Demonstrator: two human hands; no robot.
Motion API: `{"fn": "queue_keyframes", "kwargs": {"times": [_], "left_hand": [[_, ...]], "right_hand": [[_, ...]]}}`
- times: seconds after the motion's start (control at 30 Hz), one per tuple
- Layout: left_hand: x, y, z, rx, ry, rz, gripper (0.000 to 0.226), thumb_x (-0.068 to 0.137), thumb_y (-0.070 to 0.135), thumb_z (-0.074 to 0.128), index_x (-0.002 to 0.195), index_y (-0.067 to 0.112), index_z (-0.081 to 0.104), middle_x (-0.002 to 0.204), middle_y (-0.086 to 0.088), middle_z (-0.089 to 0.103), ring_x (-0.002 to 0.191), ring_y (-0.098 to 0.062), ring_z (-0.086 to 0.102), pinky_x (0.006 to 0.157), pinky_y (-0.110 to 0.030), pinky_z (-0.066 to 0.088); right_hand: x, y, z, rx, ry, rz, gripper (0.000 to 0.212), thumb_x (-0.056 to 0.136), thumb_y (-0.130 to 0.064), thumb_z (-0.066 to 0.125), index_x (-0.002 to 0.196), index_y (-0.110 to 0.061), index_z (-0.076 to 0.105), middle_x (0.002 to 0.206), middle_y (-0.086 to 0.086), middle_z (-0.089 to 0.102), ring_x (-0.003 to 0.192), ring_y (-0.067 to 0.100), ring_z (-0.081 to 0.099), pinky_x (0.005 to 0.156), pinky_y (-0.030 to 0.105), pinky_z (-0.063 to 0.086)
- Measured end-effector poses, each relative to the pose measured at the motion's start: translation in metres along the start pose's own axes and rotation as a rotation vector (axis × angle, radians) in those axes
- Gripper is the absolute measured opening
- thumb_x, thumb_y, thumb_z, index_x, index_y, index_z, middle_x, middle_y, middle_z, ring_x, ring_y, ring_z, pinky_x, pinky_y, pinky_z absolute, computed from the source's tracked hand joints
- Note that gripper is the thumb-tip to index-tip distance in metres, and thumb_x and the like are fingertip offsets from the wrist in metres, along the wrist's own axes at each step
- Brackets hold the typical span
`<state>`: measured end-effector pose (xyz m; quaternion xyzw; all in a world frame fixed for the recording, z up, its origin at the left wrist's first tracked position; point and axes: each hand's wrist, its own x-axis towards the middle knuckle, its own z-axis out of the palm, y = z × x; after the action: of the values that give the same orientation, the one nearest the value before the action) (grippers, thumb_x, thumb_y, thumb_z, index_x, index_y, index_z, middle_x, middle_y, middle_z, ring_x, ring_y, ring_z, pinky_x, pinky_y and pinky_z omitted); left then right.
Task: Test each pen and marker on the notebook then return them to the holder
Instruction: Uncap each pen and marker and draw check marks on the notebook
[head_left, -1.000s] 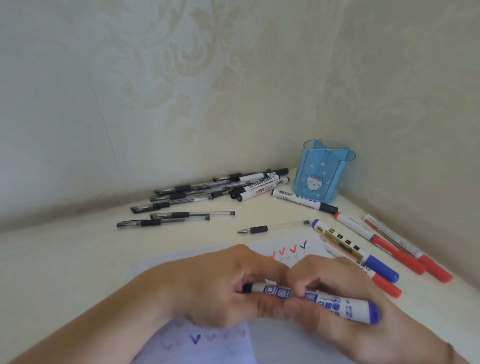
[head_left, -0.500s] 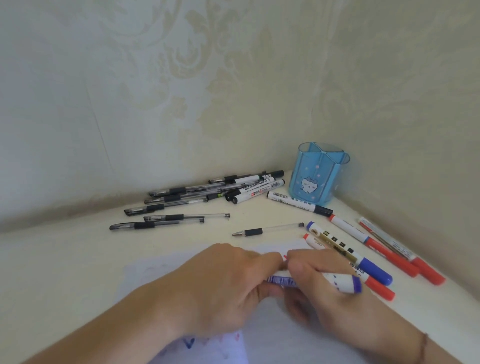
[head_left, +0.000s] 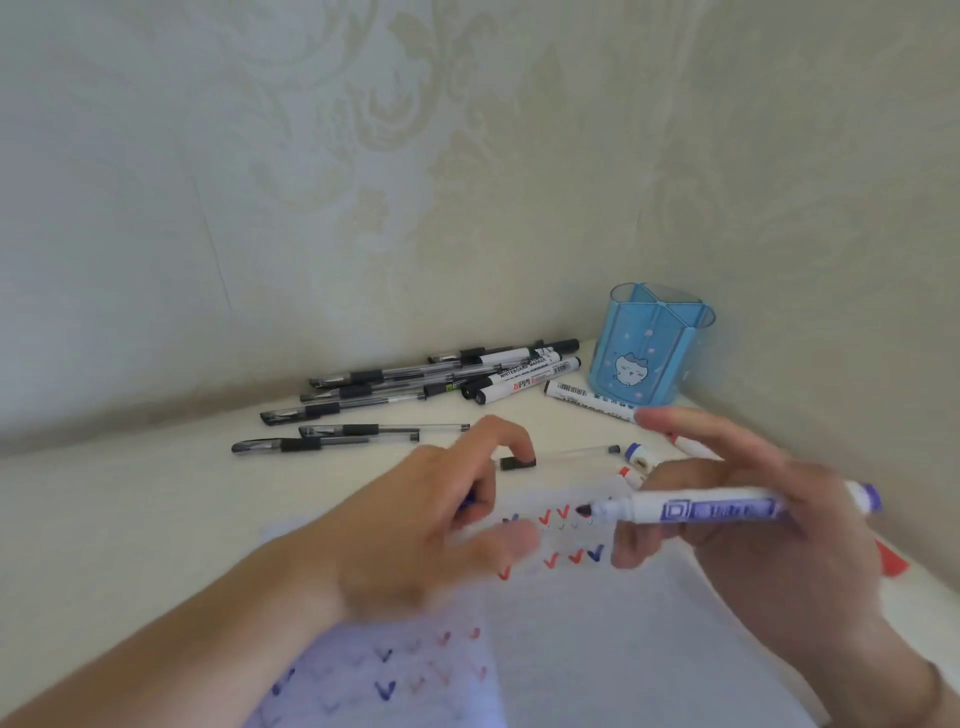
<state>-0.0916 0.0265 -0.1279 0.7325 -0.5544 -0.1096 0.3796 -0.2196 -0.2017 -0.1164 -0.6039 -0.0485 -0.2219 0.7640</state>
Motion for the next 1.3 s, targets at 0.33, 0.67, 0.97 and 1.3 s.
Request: {"fn": "queue_keyframes", "kwargs": {"times": [0.33,0.67,0.97,1.3], "left_hand": [[0.011,-0.019,0.006,0.13,0.203,0.037,0.044,0.095,0.0,0.04,0.122,0.035,0.04,0.104,0.018,0.057,0.095,-0.007,0.056,0.081,-0.009,0.04],[0.012,-0.019,0.005,0.016,0.272,0.057,0.028,0.089,0.023,0.067,0.113,0.031,0.054,0.106,0.021,0.07,0.099,0.004,0.066,0.089,-0.025,0.051],[0.012,-0.017,0.007,0.05,0.249,0.115,0.03,0.089,0.029,0.062,0.116,0.036,0.051,0.102,0.023,0.068,0.081,-0.004,0.063,0.07,-0.016,0.05],[0.014,-0.018,0.007,0.062,0.279,0.09,0.021,0.083,0.043,0.068,0.102,0.036,0.061,0.092,0.019,0.065,0.074,-0.004,0.063,0.065,-0.022,0.051]], "right_hand": [[-0.003,0.02,0.02,-0.594,0.238,0.328,0.032,0.08,-0.015,0.073,0.057,-0.014,0.05,0.052,0.031,0.055,0.042,0.025,0.043,0.042,0.025,0.033],[0.0,0.023,0.019,-0.796,0.303,0.356,0.038,0.078,-0.008,0.068,0.054,-0.016,0.04,0.043,0.003,0.048,0.033,0.015,0.039,0.037,0.019,0.032],[0.0,0.024,0.015,-0.891,0.284,0.323,0.037,0.078,-0.004,0.064,0.052,-0.015,0.039,0.043,-0.001,0.037,0.041,0.017,0.036,0.046,0.022,0.03],[-0.008,0.003,0.025,-0.273,-0.065,0.123,0.045,0.06,-0.048,0.082,0.087,-0.013,0.076,0.069,0.015,0.067,0.053,0.028,0.056,0.043,0.028,0.039]]}}
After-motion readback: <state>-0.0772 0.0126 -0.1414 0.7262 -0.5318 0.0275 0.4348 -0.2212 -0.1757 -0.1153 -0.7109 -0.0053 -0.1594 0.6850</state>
